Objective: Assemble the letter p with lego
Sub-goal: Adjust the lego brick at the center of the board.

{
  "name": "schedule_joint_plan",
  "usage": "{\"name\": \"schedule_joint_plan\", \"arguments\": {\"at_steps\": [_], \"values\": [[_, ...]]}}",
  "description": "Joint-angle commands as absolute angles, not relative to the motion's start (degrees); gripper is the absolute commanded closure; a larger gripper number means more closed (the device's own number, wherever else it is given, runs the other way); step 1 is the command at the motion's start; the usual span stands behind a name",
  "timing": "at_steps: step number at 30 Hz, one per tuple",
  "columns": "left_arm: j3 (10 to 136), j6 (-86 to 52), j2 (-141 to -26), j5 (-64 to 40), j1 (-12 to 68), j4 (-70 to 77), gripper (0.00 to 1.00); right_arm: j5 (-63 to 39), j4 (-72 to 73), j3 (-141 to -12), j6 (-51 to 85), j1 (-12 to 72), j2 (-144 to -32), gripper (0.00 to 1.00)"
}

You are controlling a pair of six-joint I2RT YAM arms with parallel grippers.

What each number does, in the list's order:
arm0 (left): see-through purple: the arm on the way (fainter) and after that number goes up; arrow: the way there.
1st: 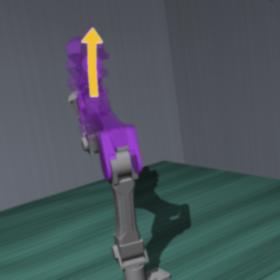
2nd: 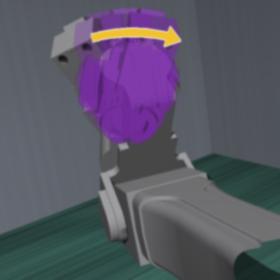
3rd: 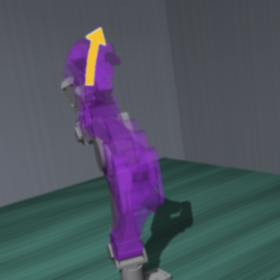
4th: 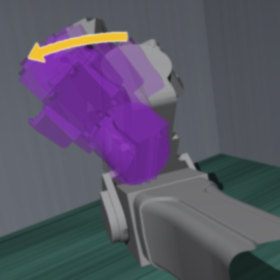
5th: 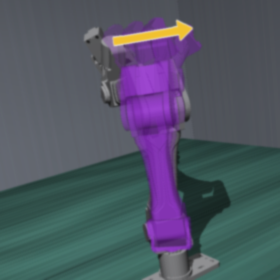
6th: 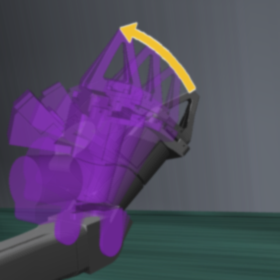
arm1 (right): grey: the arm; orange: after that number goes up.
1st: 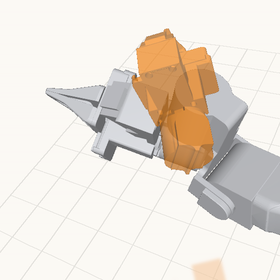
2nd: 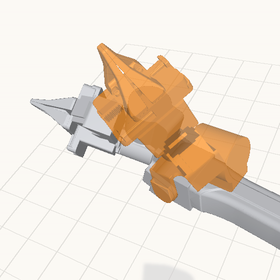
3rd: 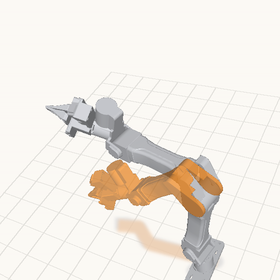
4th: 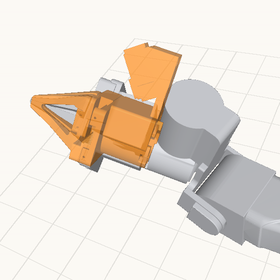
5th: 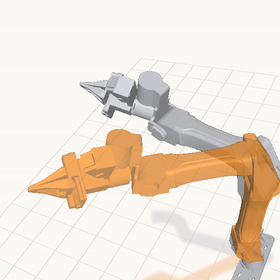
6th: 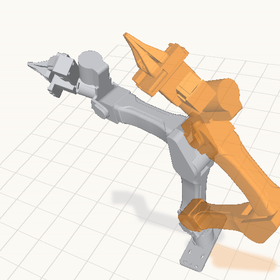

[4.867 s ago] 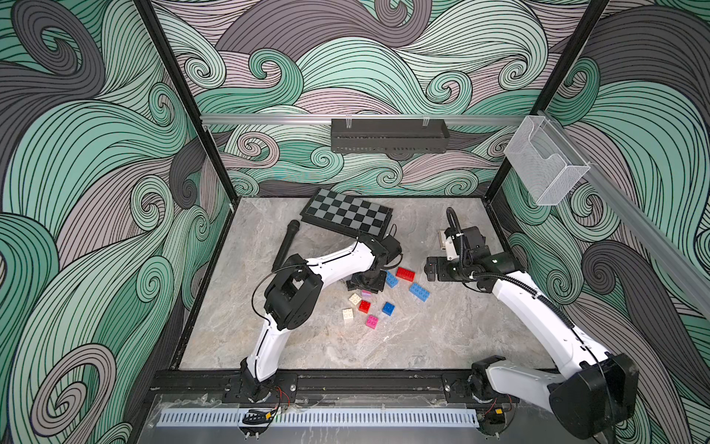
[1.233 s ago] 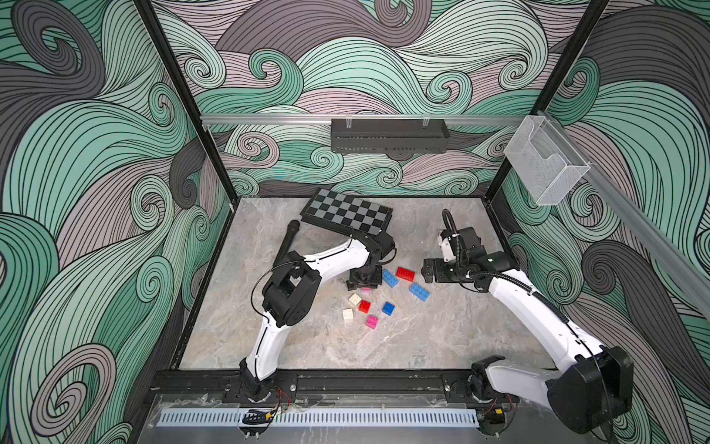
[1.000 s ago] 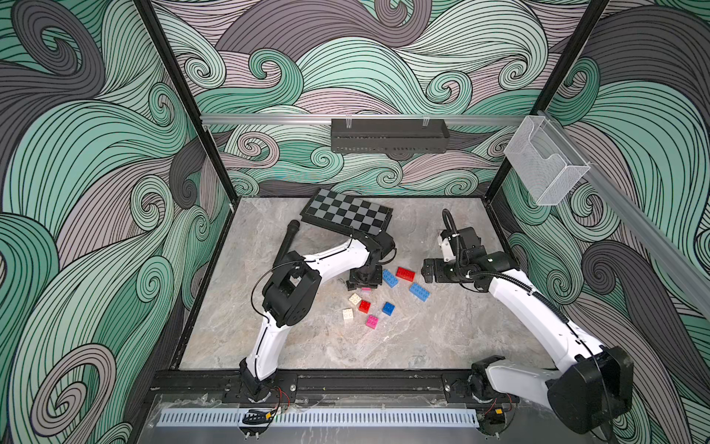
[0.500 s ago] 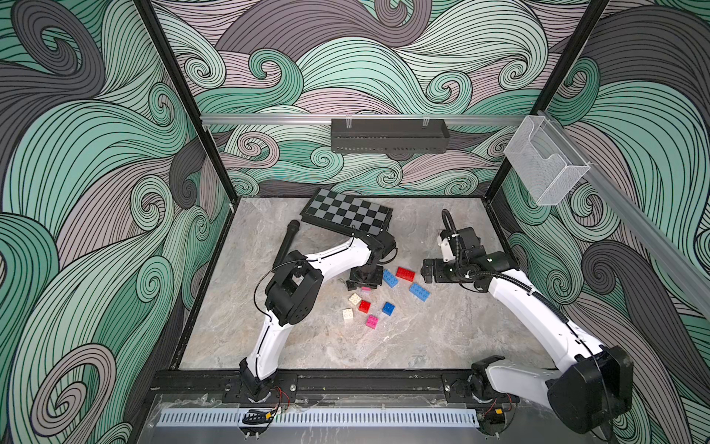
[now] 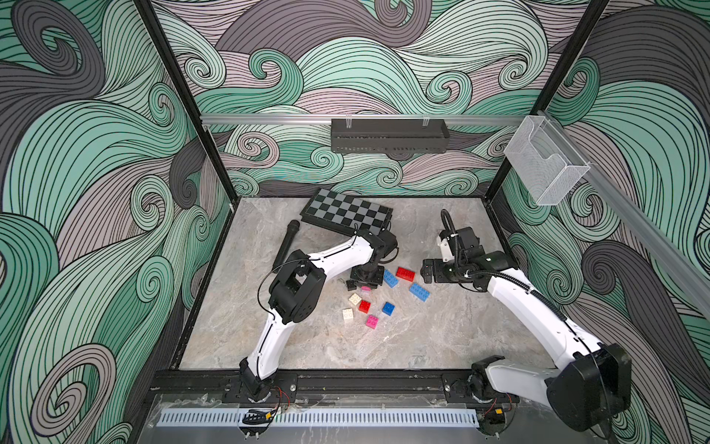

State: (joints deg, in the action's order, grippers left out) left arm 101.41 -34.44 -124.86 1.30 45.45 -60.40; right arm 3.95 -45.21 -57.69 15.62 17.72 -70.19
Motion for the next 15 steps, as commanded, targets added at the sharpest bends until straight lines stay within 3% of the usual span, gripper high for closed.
{"name": "schedule_joint_plan", "arguments": {"at_steps": [1, 15], "values": [[100.5, -35.8, -129.9, 2.9, 45.0, -62.3, 0.85, 3.4, -45.0, -57.6, 15.7, 17.9, -70.4, 0.01], [103.2, -35.6, -132.9, 3.1, 44.5, -64.3, 0.84, 3.0, -44.8, -57.4, 15.8, 18.0, -70.4, 0.01]]}}
